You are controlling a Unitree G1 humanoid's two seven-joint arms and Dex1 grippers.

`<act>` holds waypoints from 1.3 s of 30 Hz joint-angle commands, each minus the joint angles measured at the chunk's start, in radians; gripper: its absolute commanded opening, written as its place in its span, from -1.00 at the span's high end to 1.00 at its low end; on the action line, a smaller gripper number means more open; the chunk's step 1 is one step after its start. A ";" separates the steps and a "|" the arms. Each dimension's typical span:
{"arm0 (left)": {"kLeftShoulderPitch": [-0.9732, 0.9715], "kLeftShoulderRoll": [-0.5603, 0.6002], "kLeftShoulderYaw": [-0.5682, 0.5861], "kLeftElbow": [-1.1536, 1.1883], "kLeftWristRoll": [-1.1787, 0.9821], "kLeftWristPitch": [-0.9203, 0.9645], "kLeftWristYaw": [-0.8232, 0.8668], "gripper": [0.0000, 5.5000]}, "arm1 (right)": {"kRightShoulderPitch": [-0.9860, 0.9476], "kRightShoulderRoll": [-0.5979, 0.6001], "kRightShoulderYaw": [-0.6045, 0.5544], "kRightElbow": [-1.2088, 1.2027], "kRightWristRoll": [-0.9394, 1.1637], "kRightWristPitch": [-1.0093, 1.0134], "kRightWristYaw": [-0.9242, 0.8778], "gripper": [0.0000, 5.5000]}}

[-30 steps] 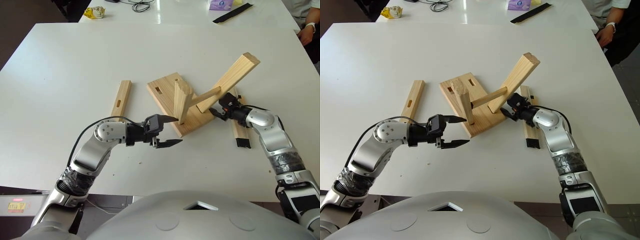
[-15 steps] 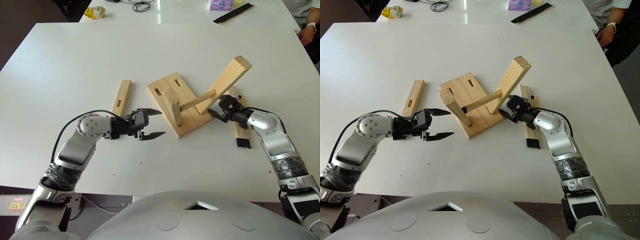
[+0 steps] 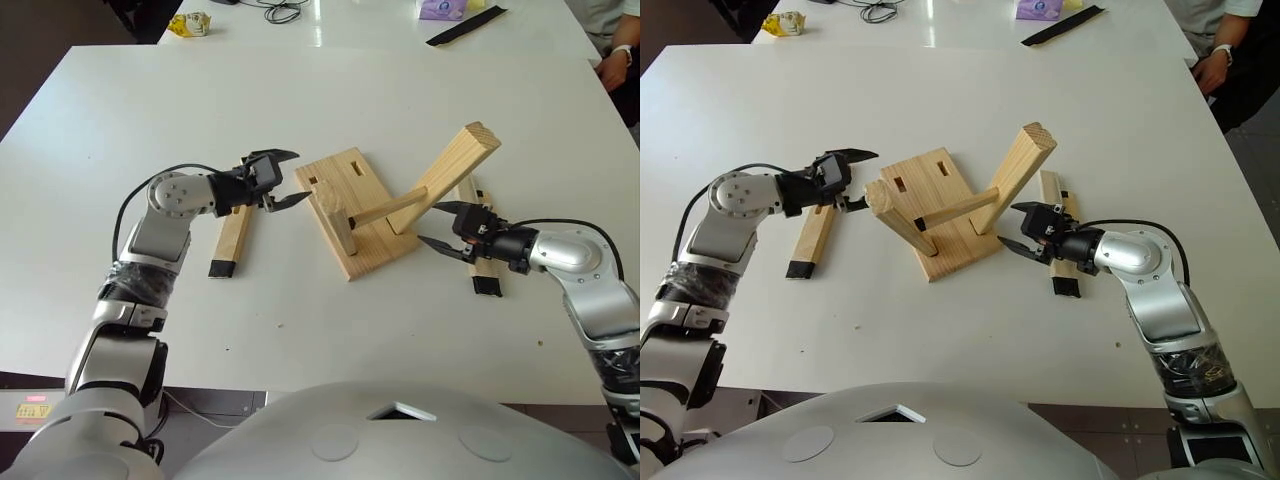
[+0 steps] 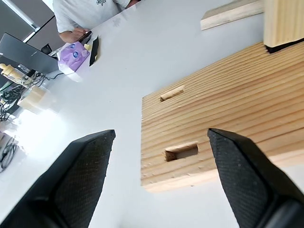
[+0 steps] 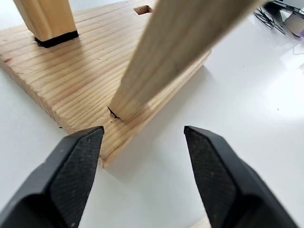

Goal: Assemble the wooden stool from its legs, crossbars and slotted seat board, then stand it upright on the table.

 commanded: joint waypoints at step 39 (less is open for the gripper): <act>0.268 0.209 -0.100 -0.168 -0.086 -0.112 -0.223 -0.32 | 0.102 0.061 0.093 0.033 -0.030 0.073 -0.115 -0.14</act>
